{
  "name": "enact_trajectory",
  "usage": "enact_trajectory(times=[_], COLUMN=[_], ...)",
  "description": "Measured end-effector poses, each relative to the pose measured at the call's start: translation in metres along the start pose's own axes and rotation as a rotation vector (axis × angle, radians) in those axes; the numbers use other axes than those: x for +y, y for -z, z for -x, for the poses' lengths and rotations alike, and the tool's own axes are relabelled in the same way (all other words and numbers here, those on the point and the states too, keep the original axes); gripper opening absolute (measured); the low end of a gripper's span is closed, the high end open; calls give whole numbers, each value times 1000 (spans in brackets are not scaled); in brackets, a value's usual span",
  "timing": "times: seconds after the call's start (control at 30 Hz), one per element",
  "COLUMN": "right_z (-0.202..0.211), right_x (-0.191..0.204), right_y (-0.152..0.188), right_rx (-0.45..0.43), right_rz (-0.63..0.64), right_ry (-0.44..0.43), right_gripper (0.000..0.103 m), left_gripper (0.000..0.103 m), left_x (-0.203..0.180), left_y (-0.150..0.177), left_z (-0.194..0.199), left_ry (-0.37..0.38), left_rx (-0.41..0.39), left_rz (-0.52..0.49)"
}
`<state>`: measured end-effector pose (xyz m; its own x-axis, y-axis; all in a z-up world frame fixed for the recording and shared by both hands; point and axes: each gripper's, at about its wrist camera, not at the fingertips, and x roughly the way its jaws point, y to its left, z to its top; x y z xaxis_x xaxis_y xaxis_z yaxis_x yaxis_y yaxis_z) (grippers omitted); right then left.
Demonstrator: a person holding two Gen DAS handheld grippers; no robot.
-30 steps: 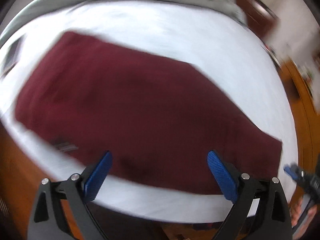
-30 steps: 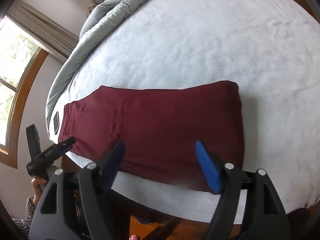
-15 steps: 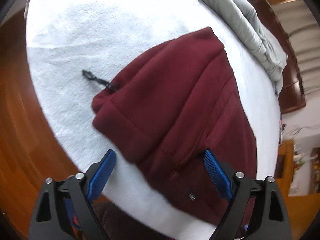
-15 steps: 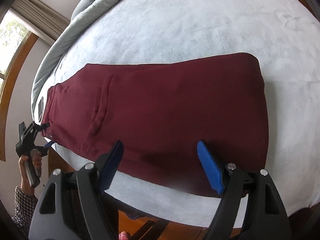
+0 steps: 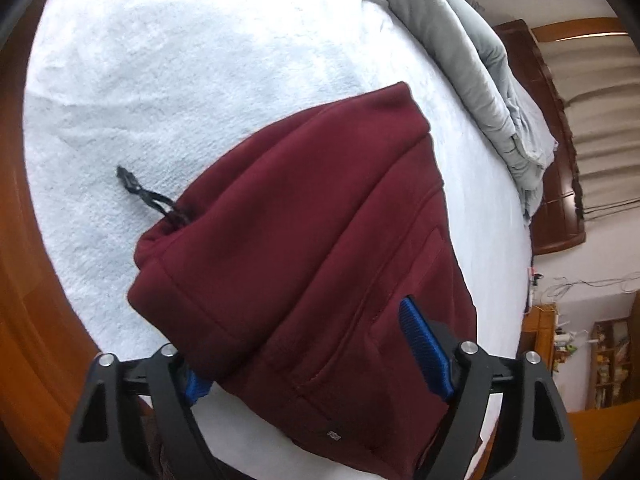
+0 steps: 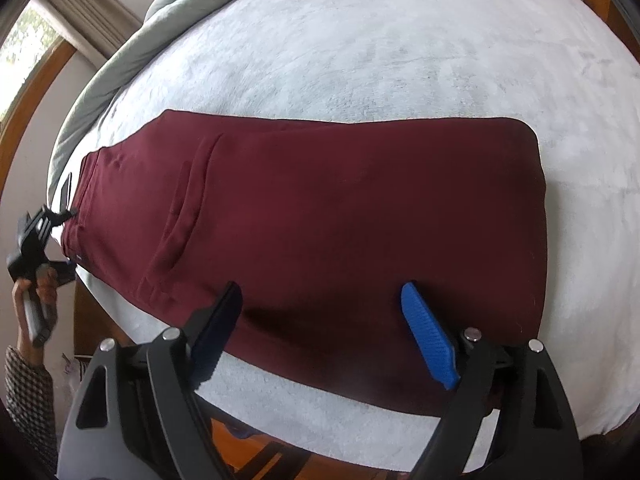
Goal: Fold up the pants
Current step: 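Grasp the waistband end with the left tool and lift it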
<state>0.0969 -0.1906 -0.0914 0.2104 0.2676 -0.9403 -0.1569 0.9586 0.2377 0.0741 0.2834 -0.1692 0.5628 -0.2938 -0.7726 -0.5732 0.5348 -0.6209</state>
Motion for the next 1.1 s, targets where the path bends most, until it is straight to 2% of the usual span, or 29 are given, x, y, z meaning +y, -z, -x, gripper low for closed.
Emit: enact_trajectory(times=[0.07, 0.13, 0.17, 0.27, 0.33, 0.37, 0.43, 0.47, 0.5, 0.53, 0.57, 0.63, 0.7, 0.77, 0.8, 0.83, 0.9, 1.0, 1.1], right_z=[0, 0, 0, -1, -1, 0, -1, -1, -2, -2, -3, -3, -3, -4, -4, -4, -3, -3, -2], right_x=[0, 0, 0, 2, 4, 5, 5, 4, 5, 4, 4, 4, 4, 4, 5, 5, 4, 2, 1], right_y=[1, 1, 1, 2, 2, 3, 3, 3, 2, 2, 1, 2, 3, 3, 4, 4, 4, 4, 3], right_rx=[0, 0, 1, 0, -2, -3, -3, -2, -2, -1, -1, -1, -1, -1, -2, -3, -4, -4, -5], right_rz=[4, 5, 6, 14, 29, 37, 37, 32, 27, 24, 23, 28, 34, 35, 35, 36, 41, 36, 28], right_ry=[-1, -4, -5, -2, 8, 11, 8, 3, 1, -3, -5, -6, -6, -6, -6, -6, -11, -23, -29], right_gripper=[83, 84, 85, 88, 88, 88, 88, 88, 88, 88, 88, 89, 90, 91, 91, 91, 91, 91, 91], left_gripper=[64, 44, 42, 42, 52, 56, 70, 70, 67, 51, 42, 37, 36, 39, 46, 49, 49, 40, 38], left_x=[-16, -26, -30, -31, -19, -14, -13, -16, -17, -19, -23, -33, -40, -42, -33, -28, -22, -25, -20], left_y=[3, 6, 7, 1, -4, -7, -9, -8, -7, -5, -4, 0, 1, -3, -6, -8, -12, -9, -8], left_z=[15, 25, 29, 13, -4, -12, -17, -16, -14, -9, -4, 6, 8, -7, -14, -20, -25, -19, -17], left_ry=[53, 79, 78, -2, -19, -7, 20, 7, -1, -1, 12, 57, 33, -25, -49, -48, -21, -14, -19], left_rx=[-45, -72, -81, -56, -16, -2, 6, 1, -6, -24, -36, -56, -71, -70, -47, -29, -27, -43, -45], left_rz=[-35, -87, -112, -139, -101, -82, -70, -64, -58, -51, -61, -99, -138, -151, -126, -105, -79, -92, -90])
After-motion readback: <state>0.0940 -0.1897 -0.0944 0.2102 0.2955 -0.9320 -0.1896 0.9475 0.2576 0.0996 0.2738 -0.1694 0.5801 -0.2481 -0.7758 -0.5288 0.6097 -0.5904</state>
